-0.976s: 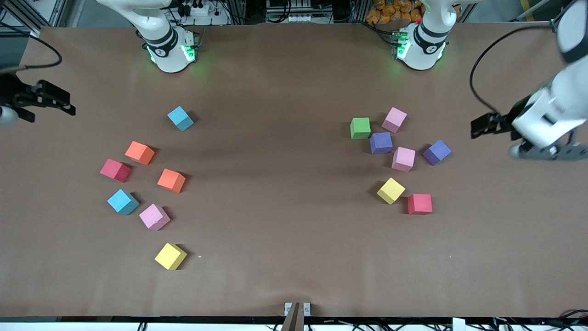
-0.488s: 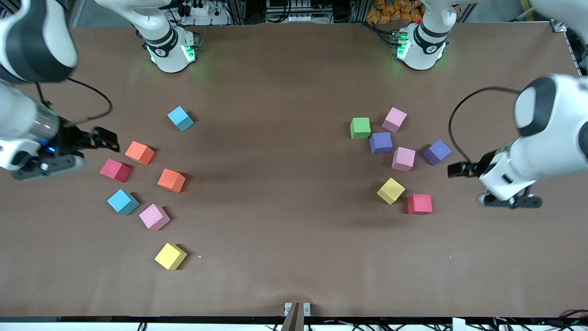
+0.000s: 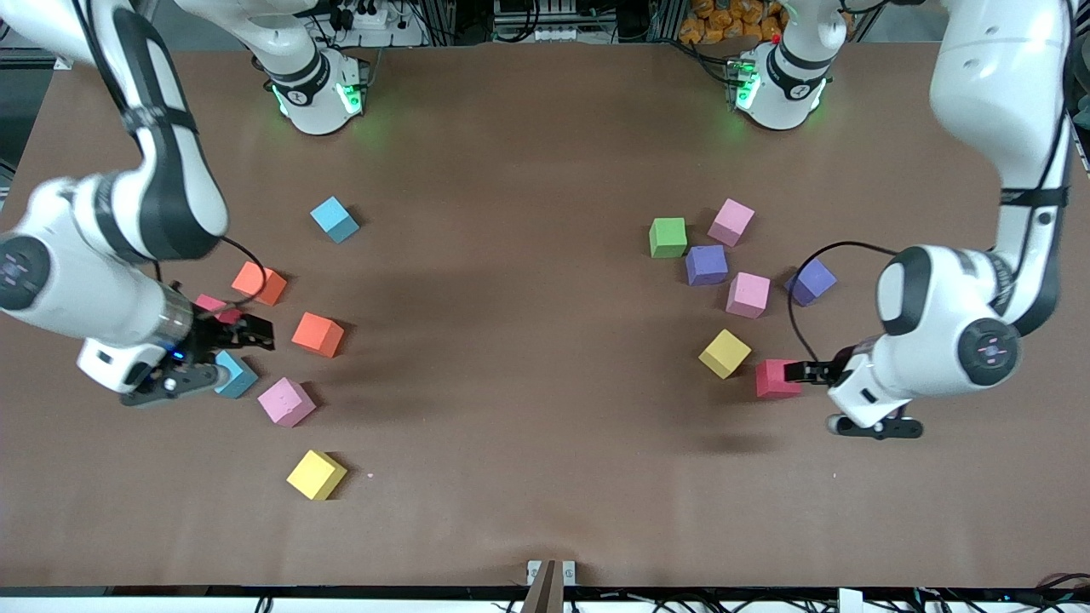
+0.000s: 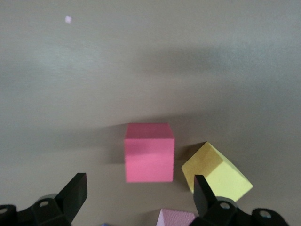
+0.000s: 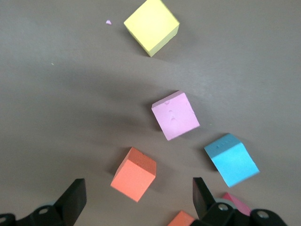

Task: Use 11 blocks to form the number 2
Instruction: 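Reach the right gripper to orange while the left gripper reaches pink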

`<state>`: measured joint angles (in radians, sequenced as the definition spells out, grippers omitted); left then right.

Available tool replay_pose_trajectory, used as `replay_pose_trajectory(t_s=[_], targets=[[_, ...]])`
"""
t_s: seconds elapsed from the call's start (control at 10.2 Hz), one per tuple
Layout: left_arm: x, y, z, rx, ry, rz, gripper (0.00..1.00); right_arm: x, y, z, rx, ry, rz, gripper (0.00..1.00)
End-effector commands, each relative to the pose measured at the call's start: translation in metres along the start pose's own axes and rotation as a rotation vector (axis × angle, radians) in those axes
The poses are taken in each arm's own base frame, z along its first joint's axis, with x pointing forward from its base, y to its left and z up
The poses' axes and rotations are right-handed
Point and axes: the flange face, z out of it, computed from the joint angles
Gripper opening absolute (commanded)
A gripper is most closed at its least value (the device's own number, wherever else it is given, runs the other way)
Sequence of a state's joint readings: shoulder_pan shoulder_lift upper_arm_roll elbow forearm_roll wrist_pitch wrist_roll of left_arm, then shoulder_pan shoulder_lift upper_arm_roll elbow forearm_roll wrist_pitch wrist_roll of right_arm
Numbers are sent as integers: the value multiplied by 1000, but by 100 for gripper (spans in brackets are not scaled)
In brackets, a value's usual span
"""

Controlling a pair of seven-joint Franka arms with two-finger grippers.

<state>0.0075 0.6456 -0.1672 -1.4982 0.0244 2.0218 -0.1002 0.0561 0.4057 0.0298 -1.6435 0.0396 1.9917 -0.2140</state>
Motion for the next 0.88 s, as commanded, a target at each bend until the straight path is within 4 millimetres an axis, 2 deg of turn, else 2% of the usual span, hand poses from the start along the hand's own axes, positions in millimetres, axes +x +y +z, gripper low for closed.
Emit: replay_pose_trajectory(t_s=[0.0, 0.2, 0.39, 0.49, 0.59, 0.68, 0.78], targets=[[8, 14, 20, 57, 26, -15, 100, -8, -11, 41, 11, 8, -120, 100], [8, 18, 37, 71, 10, -2, 100, -21, -14, 79, -10, 65, -217, 100], [8, 18, 51, 94, -6, 14, 100, -31, -30, 89, -4, 46, -273, 100], [7, 16, 59, 95, -20, 13, 100, -40, -52, 89, -2, 63, -329, 100], [5, 16, 66, 95, -32, 13, 100, -58, -62, 97, -12, 80, -358, 100], [4, 14, 71, 92, -40, 10, 100, -68, -63, 107, -19, 88, -396, 100], [5, 9, 80, 87, -53, 5, 100, -70, -59, 115, -23, 87, -491, 100]])
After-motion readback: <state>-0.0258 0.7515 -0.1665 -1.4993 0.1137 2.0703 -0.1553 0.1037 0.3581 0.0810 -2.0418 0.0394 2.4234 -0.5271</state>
